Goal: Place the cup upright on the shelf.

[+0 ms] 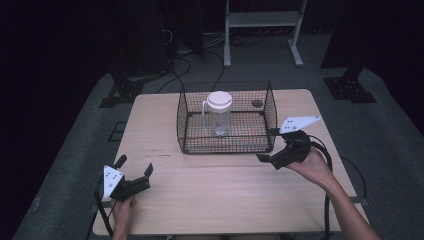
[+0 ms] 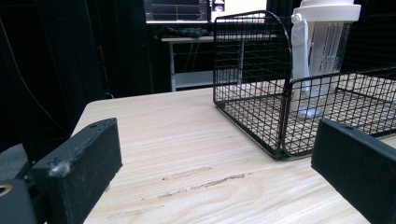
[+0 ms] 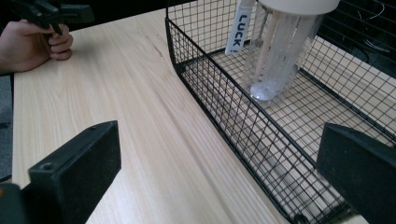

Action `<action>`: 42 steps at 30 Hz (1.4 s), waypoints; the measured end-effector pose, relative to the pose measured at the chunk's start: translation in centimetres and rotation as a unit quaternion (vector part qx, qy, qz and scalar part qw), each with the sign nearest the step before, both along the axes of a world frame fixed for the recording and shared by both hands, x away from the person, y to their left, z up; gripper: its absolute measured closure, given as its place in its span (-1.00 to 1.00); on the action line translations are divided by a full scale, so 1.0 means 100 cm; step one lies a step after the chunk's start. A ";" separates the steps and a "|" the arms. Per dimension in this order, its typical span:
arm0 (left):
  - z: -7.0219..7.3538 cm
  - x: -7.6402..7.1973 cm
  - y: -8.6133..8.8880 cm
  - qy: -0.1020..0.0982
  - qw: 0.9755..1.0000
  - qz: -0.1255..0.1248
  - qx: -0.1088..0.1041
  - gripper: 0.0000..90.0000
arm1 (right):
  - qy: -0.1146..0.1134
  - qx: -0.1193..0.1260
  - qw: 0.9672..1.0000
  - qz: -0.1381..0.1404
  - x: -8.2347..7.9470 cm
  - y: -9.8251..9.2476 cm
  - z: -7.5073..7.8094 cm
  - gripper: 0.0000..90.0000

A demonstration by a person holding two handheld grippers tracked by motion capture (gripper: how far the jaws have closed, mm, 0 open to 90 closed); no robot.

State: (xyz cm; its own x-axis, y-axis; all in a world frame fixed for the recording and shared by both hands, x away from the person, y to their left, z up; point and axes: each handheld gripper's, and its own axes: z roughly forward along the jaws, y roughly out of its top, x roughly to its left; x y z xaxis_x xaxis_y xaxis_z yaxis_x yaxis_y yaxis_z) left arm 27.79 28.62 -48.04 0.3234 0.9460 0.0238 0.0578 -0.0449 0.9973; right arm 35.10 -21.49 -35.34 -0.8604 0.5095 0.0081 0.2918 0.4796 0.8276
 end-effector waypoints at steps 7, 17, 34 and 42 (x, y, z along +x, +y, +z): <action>0.000 0.000 -0.001 -0.001 1.000 0.000 0.002 -0.98 | 0.009 0.001 1.000 -0.010 -0.006 -0.011 -0.009 -1.00; 0.000 0.000 -0.001 0.000 1.000 0.000 0.005 -0.98 | 0.014 0.008 1.000 -0.018 -0.017 -0.023 -0.020 -1.00; 0.000 0.000 -0.001 -0.001 1.000 0.000 0.007 -0.98 | 0.023 0.029 0.999 -0.035 -0.031 -0.040 -0.039 -1.00; 0.000 0.000 -0.001 -0.001 1.000 0.000 0.007 -0.98 | 0.029 0.035 0.998 -0.049 -0.038 -0.049 -0.048 -1.00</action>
State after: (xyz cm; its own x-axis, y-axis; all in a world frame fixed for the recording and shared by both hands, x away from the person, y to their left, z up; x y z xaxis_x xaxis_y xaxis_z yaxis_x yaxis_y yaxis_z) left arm 27.75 28.50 -48.04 0.3227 0.9457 0.0387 0.0549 -0.0595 0.9967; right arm 31.33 -26.41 -40.19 -0.8035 0.5877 0.0948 0.3828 0.3881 0.8384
